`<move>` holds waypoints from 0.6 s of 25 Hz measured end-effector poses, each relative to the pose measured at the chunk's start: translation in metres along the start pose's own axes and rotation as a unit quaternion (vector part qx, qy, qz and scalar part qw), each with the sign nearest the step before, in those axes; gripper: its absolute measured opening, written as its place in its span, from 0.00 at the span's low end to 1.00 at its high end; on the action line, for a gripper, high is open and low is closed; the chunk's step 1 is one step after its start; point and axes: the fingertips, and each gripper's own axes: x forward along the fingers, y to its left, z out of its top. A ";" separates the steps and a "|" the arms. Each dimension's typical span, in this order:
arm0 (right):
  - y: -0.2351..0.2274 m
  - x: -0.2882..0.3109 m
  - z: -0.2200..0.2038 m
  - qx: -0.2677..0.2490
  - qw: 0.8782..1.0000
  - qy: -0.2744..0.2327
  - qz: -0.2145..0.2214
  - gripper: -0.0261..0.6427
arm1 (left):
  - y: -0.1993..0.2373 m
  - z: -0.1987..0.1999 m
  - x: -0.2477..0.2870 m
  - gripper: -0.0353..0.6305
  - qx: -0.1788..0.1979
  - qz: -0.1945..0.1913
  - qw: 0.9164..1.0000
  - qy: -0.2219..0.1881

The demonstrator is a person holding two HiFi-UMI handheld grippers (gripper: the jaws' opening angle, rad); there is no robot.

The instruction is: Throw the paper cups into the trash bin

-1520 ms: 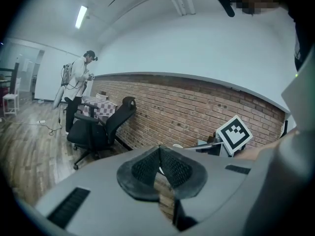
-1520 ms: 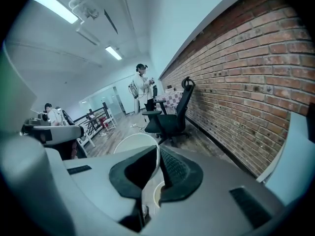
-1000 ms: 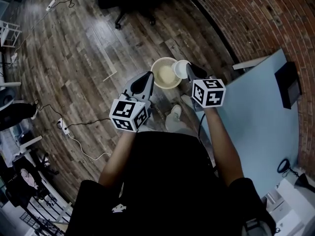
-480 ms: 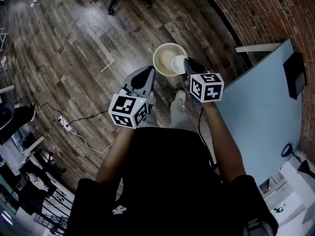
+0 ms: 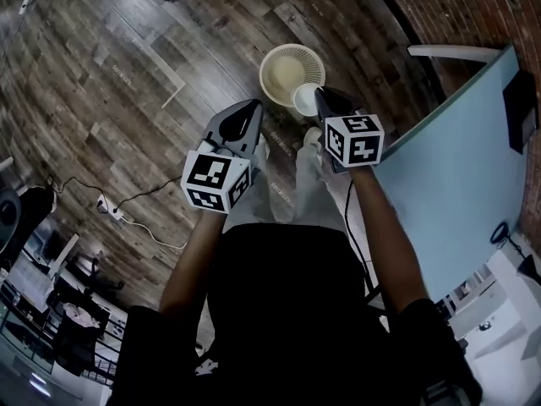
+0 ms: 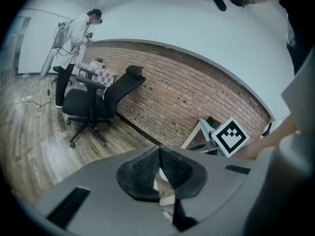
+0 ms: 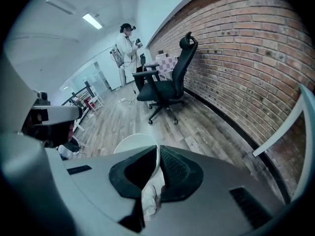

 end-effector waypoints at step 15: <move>-0.037 0.124 -0.079 0.040 0.998 0.036 -0.017 0.08 | 0.076 -0.090 0.055 0.06 -0.043 0.018 0.998 0.041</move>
